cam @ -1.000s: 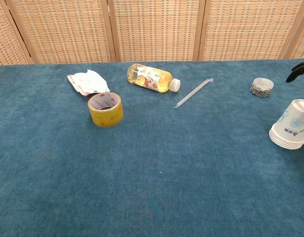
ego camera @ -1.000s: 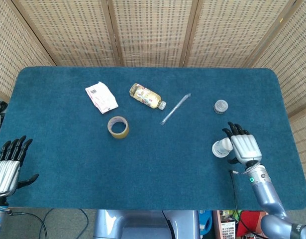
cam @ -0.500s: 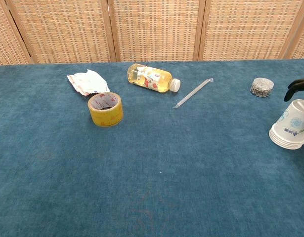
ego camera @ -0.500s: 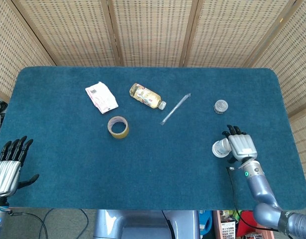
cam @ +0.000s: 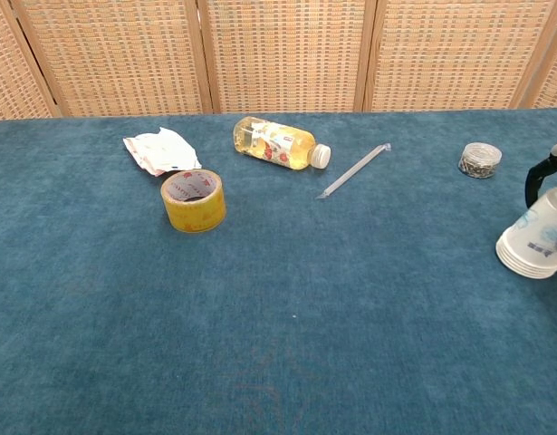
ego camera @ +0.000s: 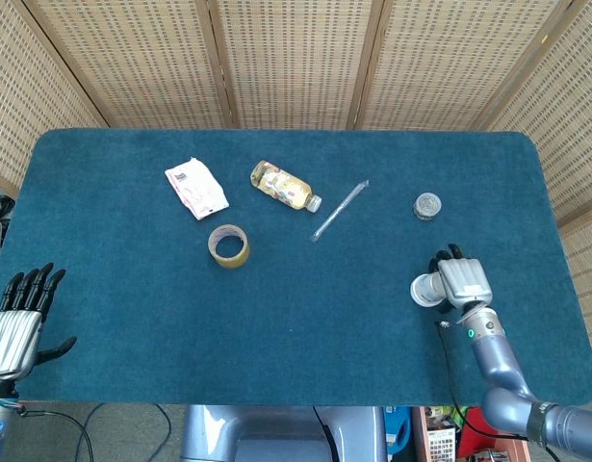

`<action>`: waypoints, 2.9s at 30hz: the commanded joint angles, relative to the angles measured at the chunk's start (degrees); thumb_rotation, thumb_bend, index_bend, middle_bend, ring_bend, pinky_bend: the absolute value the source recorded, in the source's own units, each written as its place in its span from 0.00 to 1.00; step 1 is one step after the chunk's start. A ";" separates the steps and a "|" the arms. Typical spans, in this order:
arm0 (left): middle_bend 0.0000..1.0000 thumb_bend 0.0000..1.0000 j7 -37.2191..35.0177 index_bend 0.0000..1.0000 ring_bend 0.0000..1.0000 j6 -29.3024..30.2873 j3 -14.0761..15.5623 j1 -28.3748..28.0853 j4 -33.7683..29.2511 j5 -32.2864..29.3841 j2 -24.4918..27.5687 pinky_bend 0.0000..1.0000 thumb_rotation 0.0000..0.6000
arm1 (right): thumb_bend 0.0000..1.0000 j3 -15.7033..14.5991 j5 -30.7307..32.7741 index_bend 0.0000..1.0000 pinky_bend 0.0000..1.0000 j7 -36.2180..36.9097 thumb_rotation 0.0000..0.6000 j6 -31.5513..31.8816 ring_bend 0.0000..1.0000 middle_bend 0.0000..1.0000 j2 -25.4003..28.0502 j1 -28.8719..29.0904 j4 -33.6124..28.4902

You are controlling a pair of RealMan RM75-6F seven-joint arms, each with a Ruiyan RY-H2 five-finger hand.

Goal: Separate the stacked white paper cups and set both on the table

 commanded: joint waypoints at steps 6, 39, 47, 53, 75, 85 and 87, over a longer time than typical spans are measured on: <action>0.00 0.18 -0.54 0.00 0.00 0.39 -0.03 0.08 0.06 0.31 0.06 0.00 1.00 | 0.14 -0.40 -4.11 0.67 0.64 2.06 1.00 2.85 0.42 0.58 -0.72 -0.96 -0.20; 0.00 0.18 -4.65 0.00 0.00 -1.91 -0.84 -0.98 3.16 -1.60 -1.01 0.00 1.00 | 0.15 13.35 -10.09 0.70 0.67 23.58 1.00 7.37 0.45 0.60 6.95 -0.59 -24.14; 0.00 0.18 -7.07 0.00 0.00 -3.31 -1.27 -1.56 4.63 -2.81 -1.23 0.00 1.00 | 0.15 15.51 -6.19 0.70 0.67 22.99 1.00 6.69 0.45 0.60 3.91 3.38 -24.94; 0.00 0.18 -8.11 0.00 0.00 -4.42 -1.34 -2.02 5.53 -3.41 -1.62 0.00 1.00 | 0.15 17.00 -3.85 0.70 0.67 22.25 1.00 7.52 0.45 0.60 2.72 5.45 -25.31; 0.00 0.18 -16.94 0.00 0.00 -10.86 -6.73 -9.99 2.97 -4.00 -5.80 0.00 1.00 | 0.15 21.87 4.61 0.70 0.67 29.05 1.00 2.39 0.45 0.60 1.91 10.75 -19.80; 0.00 0.18 -46.07 0.12 0.00 -17.29 -12.26 -17.20 4.35 -5.85 -14.63 0.00 1.00 | 0.15 21.39 6.23 0.70 0.67 29.35 1.00 1.16 0.45 0.60 1.07 12.83 -17.01; 0.00 0.18 -49.08 0.16 0.00 -18.66 -12.98 -18.28 4.85 -6.68 -15.78 0.00 1.00 | 0.15 21.25 6.49 0.70 0.67 29.33 1.00 1.02 0.45 0.60 1.02 13.06 -16.71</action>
